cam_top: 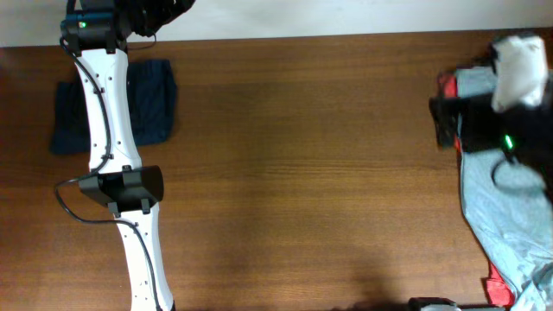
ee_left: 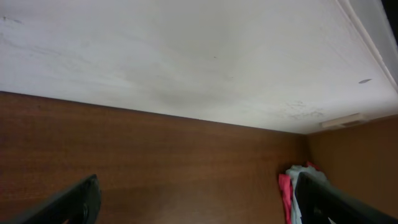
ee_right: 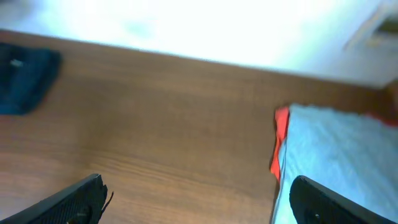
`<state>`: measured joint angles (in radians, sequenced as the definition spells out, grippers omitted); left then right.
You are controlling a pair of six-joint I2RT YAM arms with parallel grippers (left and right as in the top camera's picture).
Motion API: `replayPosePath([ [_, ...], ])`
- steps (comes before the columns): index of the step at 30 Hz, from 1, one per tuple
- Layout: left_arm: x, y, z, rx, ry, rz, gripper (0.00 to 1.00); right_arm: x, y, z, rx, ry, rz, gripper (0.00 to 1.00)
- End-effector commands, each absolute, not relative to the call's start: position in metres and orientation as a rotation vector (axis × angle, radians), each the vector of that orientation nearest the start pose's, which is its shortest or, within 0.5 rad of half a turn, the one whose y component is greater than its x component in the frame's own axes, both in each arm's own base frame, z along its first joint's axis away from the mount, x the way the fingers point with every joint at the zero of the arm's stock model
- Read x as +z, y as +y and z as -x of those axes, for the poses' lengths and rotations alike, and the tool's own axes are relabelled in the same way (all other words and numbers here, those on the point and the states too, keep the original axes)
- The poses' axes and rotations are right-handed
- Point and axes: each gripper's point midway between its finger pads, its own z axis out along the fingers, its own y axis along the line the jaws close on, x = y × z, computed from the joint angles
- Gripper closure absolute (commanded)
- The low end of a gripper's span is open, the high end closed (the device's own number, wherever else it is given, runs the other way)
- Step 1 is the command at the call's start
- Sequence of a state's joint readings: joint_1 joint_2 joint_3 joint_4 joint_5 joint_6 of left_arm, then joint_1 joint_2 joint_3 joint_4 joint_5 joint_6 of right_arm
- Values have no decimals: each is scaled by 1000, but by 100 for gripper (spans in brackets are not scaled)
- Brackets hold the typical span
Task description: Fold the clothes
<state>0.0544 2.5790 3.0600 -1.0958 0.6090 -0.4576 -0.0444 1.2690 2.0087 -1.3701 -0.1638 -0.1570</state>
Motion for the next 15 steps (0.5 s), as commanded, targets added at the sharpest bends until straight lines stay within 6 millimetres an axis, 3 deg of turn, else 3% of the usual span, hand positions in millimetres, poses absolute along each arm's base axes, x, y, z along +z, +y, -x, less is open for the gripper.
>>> replayPosePath([
  [1,288,-63,-616,-884,2196,218,1,461,29,-235,39,2059,277,1],
  [3,288,-63,-616,-884,2196,218,1,473,38,-210,58,1990,322,1],
  [4,288,-63,-616,-884,2196,218,1,484,46,-182,95,1915,367,1],
  [7,288,-63,-616,-884,2196,218,1,489,49,-147,135,1837,403,1],
  [10,288,-63,-616,-884,2196,218,1,487,49,-114,175,1774,407,1],
  [15,288,-63,-616,-884,2196,218,1,467,48,-84,204,1730,415,1],
])
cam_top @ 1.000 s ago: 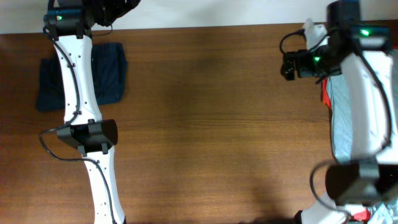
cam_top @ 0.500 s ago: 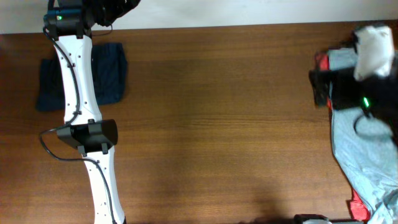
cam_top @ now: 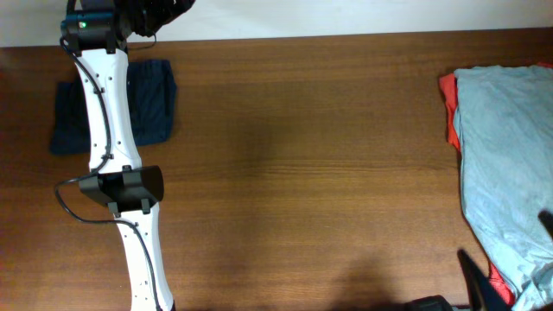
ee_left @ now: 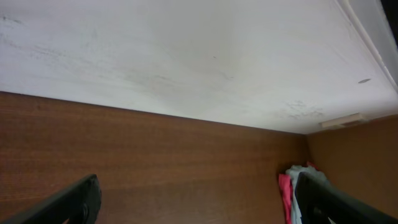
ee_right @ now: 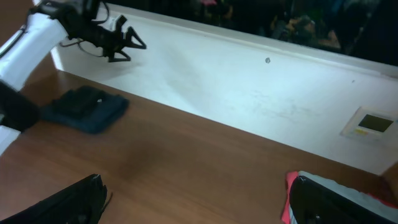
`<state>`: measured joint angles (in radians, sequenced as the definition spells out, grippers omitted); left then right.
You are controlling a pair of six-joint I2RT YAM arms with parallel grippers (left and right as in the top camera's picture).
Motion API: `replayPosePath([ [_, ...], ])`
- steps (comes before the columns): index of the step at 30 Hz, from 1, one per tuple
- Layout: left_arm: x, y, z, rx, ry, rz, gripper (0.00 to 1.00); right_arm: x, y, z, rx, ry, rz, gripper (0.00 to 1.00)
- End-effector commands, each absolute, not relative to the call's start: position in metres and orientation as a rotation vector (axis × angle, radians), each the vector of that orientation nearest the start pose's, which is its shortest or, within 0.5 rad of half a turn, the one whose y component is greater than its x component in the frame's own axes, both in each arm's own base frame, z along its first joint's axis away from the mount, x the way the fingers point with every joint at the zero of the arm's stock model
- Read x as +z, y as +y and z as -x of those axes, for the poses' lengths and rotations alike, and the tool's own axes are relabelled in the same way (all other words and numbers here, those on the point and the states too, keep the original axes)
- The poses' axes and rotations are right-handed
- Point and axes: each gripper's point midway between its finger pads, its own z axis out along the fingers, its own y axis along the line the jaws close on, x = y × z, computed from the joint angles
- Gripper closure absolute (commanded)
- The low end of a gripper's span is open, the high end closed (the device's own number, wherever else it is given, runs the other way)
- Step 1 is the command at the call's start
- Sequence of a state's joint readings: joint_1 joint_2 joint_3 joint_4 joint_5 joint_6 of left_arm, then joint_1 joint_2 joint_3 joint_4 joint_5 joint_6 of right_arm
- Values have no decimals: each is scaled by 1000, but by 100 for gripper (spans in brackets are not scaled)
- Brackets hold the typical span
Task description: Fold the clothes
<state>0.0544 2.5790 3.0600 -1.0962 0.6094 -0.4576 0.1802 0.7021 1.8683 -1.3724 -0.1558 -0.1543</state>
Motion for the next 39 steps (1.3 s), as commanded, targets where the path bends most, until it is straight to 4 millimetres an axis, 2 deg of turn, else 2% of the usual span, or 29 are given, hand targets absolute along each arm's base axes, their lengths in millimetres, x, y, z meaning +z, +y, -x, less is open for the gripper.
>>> replayPosePath([
  [1,288,-63,-616,-884,2196,218,1,463,47,-82,209,1724,406,1],
  [4,288,-63,-616,-884,2196,218,1,448,47,-80,209,1688,401,1],
  [7,288,-63,-616,-884,2196,218,1,431,49,-90,207,1657,398,1],
  [11,288,-63,-616,-884,2196,218,1,403,54,-115,204,1620,394,1],
  [16,288,-63,-616,-884,2196,218,1,367,62,-156,202,1536,384,1],
  [21,288,-63,-616,-884,2196,218,1,338,66,-181,192,1424,370,1],
  [29,288,-63,-616,-884,2196,218,1,305,66,-200,185,1270,333,1],
  [39,288,-63,-616,-884,2196,218,1,249,57,-226,167,1359,253,1],
])
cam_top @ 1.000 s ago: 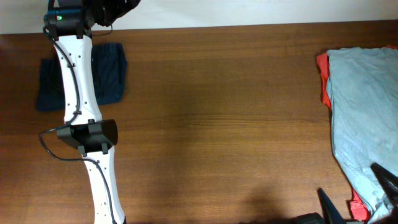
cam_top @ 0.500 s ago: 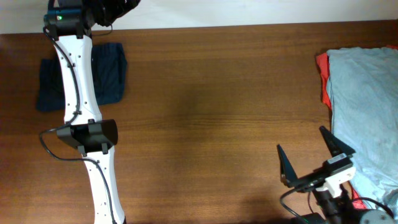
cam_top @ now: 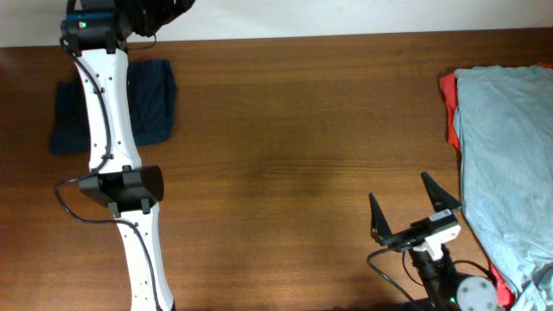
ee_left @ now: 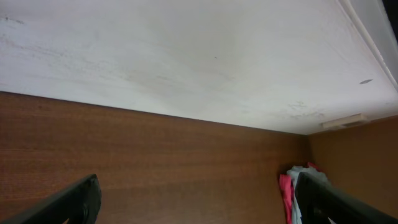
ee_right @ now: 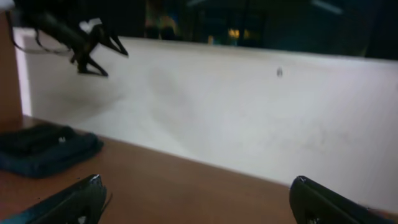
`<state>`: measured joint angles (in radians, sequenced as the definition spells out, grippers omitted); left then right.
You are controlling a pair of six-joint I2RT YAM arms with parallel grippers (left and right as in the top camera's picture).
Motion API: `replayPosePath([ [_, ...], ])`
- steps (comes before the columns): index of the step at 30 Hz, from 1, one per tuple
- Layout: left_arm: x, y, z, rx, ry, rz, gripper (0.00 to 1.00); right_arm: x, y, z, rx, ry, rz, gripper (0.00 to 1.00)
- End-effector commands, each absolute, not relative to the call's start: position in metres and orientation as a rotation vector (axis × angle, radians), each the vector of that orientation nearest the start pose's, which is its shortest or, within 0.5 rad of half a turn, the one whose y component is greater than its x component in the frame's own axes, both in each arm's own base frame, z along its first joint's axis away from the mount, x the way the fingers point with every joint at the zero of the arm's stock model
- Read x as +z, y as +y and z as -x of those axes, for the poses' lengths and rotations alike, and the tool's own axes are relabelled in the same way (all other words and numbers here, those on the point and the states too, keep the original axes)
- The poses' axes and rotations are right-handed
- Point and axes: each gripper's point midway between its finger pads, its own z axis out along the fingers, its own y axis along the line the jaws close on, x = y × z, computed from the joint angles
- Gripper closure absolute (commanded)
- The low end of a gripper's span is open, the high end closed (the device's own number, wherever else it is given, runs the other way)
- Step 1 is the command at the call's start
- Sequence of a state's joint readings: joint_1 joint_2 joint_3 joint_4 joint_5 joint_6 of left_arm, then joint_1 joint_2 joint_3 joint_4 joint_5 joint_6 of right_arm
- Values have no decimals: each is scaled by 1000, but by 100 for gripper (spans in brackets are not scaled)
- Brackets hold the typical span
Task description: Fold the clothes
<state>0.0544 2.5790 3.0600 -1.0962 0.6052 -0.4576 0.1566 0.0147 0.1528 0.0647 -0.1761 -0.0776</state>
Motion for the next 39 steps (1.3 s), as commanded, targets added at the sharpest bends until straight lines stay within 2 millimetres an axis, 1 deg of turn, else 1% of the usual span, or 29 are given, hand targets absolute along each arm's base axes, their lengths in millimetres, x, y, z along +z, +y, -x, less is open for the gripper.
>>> replayPosePath([
  [1,288,-63,-616,-884,2196,218,1,243,55,-229,161,1374,247,1],
  [7,289,-63,-616,-884,2196,218,1,202,48,-239,136,1461,226,1],
  [10,288,-63,-616,-884,2196,218,1,192,46,-241,129,1486,221,1],
  [15,288,-63,-616,-884,2196,218,1,183,45,-242,123,1526,219,1],
  [23,288,-63,-616,-884,2196,218,1,159,41,-243,106,1625,205,1],
  [39,288,-64,-616,-885,2197,216,1,159,41,-243,107,1625,206,1],
])
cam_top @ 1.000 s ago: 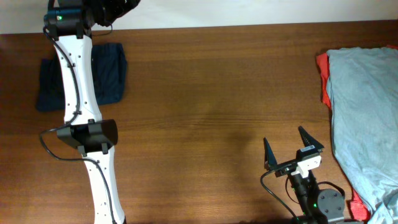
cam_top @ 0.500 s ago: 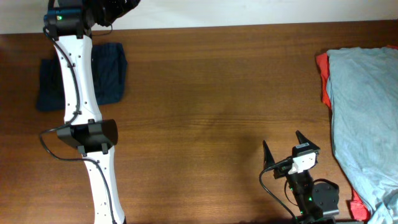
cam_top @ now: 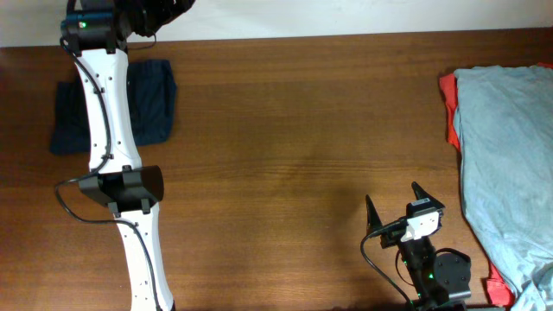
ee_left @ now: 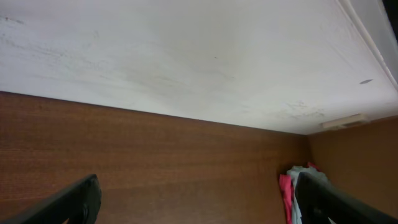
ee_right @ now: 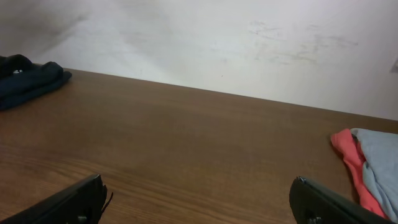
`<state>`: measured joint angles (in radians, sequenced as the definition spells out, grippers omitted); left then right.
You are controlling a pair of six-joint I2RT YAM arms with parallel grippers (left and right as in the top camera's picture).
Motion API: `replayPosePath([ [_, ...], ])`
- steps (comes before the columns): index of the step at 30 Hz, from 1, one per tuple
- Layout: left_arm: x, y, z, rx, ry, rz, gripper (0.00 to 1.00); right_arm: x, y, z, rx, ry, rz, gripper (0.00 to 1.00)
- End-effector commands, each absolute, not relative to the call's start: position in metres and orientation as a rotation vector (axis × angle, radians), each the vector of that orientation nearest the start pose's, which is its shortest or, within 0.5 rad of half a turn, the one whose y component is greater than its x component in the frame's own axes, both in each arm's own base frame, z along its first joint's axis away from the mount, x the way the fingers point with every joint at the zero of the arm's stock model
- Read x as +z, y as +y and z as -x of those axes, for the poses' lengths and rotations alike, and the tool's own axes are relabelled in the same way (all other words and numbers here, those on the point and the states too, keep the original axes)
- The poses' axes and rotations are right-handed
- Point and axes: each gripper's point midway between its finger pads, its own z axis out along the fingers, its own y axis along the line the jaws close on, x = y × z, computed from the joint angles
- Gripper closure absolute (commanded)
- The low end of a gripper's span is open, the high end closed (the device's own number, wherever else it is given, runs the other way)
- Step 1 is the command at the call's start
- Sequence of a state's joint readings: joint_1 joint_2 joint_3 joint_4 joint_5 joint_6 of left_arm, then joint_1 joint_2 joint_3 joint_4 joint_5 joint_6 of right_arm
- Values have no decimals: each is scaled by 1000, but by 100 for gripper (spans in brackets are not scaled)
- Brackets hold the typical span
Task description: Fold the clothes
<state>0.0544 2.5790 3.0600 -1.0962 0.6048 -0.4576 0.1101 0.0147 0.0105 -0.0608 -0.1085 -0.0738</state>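
A light blue shirt (cam_top: pixel 505 164) lies spread over a red garment (cam_top: pixel 448 104) at the table's right edge; the right wrist view shows both, the shirt (ee_right: pixel 379 165) and the red garment (ee_right: pixel 348 155). A folded dark blue garment (cam_top: pixel 155 104) lies at the back left, partly under my left arm, and appears again as the dark blue garment (ee_right: pixel 28 78). My right gripper (cam_top: pixel 394 200) stands open near the front, left of the pile, with nothing between its fingers (ee_right: pixel 68 202). My left gripper (ee_left: pixel 198 180) is open and empty at the back-left corner.
The left arm (cam_top: pixel 112 155) runs from the front edge to the back-left corner, crossing the dark blue garment. A white wall (ee_right: pixel 217 43) borders the table's back edge. Bare brown wood (cam_top: pixel 294 130) lies between the two lots of clothes.
My right gripper has shifted slightly left and toward the front edge, and its camera now looks down on the table instead of at the wall. It stays open. The left arm has not moved.
My right arm was first over the shirt pile at the back right. Then it showed only at the front right corner. Later it stood open at the front, left of the pile, where it remains. The left arm and all the clothes have stayed put.
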Motion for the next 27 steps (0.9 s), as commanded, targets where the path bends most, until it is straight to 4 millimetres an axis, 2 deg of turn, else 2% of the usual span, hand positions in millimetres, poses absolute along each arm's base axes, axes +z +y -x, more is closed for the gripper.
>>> replayPosePath([
  [1,288,-64,-616,-885,2197,216,1,159,41,-243,107,1625,206,1],
  [20,289,-68,-615,-889,2198,208,1,159,41,-243,107,1625,206,1],
  [23,301,-69,-612,-887,2181,198,1,159,41,-243,107,1625,206,1],
  [25,319,-69,-605,-883,2153,182,1,159,41,-243,107,1625,206,1],
  [27,347,-69,-595,-876,2109,159,1,159,41,-243,107,1625,206,1],
])
